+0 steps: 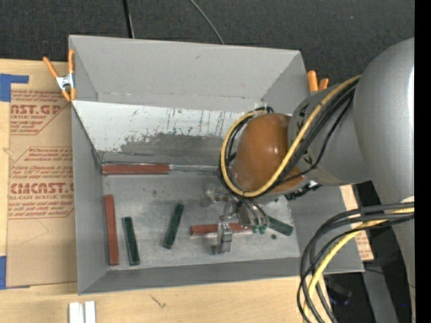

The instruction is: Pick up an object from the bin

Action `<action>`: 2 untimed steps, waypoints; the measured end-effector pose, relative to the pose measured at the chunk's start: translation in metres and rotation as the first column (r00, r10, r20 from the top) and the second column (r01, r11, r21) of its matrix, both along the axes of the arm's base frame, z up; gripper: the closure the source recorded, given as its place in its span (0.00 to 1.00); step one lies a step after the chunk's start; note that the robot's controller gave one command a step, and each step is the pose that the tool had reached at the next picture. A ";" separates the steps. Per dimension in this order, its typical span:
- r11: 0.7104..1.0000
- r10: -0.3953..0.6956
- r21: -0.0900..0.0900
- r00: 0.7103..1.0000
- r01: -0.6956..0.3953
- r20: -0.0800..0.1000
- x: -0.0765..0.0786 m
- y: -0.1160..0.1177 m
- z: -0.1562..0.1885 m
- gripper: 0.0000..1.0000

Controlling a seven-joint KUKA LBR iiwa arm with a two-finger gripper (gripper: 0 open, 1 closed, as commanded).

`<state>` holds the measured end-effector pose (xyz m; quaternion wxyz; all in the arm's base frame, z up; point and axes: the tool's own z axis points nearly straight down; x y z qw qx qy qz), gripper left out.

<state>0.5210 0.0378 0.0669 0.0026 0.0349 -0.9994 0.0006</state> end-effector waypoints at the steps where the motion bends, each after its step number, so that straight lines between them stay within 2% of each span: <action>1: 0.997 -0.076 0.002 0.997 0.076 0.010 -0.004 -0.026 0.061 0.00; 2: 1.000 -0.020 0.002 1.000 0.020 0.002 -0.038 0.006 0.032 0.00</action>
Offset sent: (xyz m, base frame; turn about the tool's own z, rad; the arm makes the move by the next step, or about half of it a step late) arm -0.0366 0.0046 0.0331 0.0226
